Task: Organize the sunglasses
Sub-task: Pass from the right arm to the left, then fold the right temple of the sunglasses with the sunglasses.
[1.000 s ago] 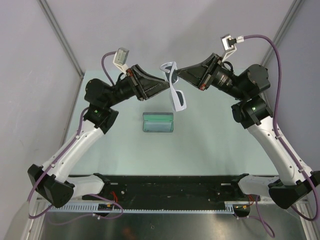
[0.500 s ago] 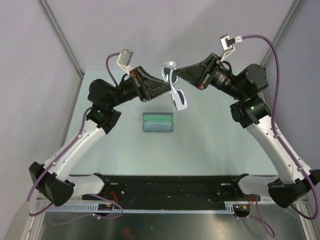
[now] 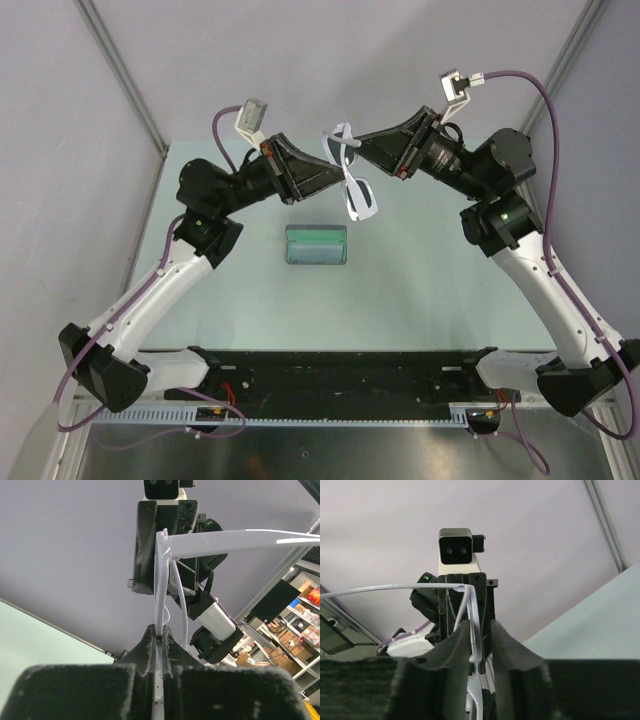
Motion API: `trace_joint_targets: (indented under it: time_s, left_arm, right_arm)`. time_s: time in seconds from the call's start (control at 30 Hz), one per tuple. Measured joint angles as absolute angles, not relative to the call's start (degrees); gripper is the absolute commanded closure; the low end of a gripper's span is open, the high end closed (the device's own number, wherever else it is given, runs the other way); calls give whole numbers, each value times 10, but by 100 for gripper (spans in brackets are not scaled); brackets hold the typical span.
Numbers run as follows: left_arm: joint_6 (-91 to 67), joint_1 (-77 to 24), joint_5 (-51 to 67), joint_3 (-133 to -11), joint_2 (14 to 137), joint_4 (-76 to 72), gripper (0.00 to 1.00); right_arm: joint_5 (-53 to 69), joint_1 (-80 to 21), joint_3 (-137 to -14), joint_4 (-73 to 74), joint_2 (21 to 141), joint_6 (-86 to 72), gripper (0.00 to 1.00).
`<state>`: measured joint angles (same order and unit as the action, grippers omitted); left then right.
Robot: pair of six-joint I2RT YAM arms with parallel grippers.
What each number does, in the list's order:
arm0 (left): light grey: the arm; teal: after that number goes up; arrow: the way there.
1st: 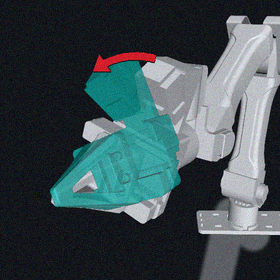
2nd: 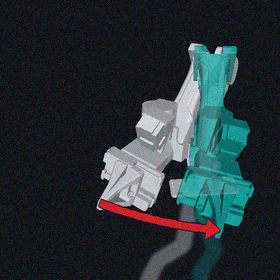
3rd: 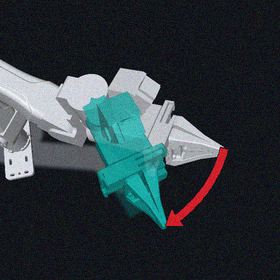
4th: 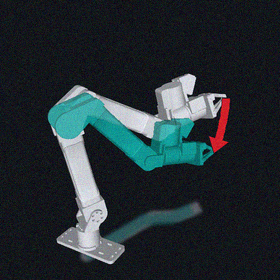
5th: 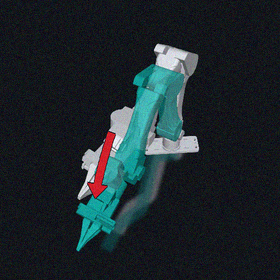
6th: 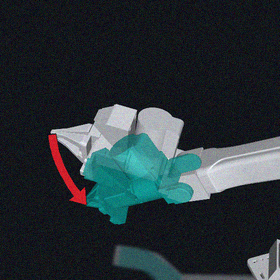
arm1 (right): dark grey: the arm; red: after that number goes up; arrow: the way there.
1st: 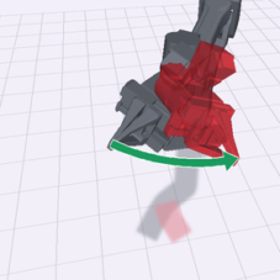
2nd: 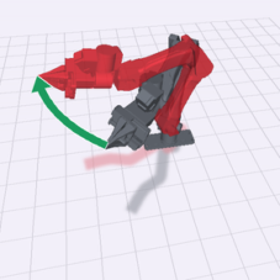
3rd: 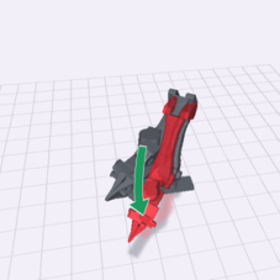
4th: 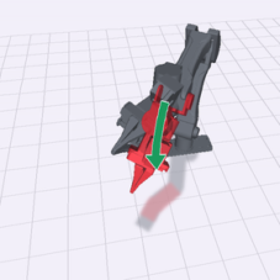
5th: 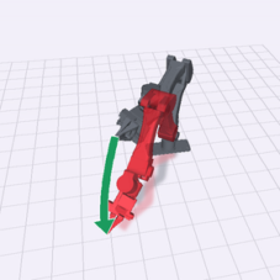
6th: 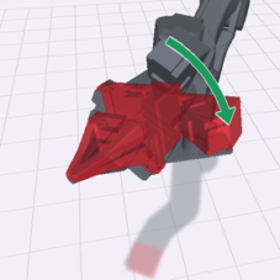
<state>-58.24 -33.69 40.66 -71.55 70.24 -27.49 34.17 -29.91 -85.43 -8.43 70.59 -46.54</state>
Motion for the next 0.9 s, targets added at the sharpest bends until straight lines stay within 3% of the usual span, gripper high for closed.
trace_joint_targets:
  time_s: [0.1,0.5,0.9]
  left_arm:
    - [-571,-335,410,-715,703,-276,99]
    - [-514,-277,493,-705,710,-280,100]
    - [-428,-276,575,-635,695,-271,100]
  right_arm:
    - [334,-300,-853,-74,704,-460,41]
    - [253,-275,-851,23,657,-430,4]
    - [306,-281,-905,89,677,-364,0]
